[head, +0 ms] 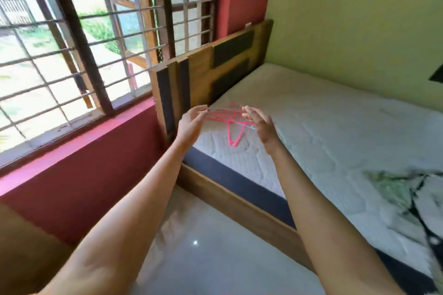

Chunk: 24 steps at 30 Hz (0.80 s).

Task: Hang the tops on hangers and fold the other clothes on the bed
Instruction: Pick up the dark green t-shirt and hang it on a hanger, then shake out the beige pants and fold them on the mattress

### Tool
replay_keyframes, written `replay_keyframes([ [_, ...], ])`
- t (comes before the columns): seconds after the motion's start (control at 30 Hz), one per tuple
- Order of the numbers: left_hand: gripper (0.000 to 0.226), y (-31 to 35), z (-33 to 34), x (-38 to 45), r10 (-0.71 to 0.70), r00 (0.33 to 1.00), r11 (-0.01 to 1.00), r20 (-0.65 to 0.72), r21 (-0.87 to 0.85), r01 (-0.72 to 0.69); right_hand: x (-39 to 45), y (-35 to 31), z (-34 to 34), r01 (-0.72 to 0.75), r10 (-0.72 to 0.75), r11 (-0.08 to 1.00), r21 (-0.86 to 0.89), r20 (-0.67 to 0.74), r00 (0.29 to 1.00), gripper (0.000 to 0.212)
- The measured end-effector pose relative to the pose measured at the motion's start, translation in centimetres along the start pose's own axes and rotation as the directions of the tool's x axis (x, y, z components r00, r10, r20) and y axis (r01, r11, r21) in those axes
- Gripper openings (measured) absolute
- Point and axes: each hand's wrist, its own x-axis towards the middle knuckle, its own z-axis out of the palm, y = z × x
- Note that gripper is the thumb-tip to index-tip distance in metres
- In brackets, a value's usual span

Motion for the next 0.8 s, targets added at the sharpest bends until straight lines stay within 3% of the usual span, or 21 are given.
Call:
replay_keyframes([
  [0.2, 0.034, 2.4, 16.4, 2.3, 0.054, 0.984, 0.998, 0.169, -0.040, -0.048, 1.2, 4.5, -15.6, -0.045, 0.027, 0.997, -0.067, -0.257, 0.966, 0.032],
  [0.4, 0.060, 4.3, 30.3, 2.8, 0.022, 0.940, 0.997, 0.340, -0.072, 0.002, -0.4, 8.3, -27.9, -0.138, 0.085, 0.986, -0.088, -0.447, 0.890, 0.032],
  [0.53, 0.056, 5.2, 38.6, 2.5, 0.023, 0.871, 0.997, 0.491, -0.072, 0.014, -1.7, 10.7, -34.6, -0.205, 0.141, 0.978, -0.049, -0.567, 0.811, 0.031],
  [0.67, 0.036, 5.4, 46.4, 3.1, 0.005, 0.779, 0.998, 0.627, -0.047, 0.031, -2.2, 13.4, -40.1, -0.275, 0.197, 0.961, -0.018, -0.655, 0.729, 0.033],
  [0.8, 0.048, 5.7, 53.5, 4.3, 0.009, 0.721, 0.999, 0.693, -0.039, 0.025, -2.0, 15.7, -44.9, -0.322, 0.256, 0.945, 0.056, -0.741, 0.621, 0.035],
])
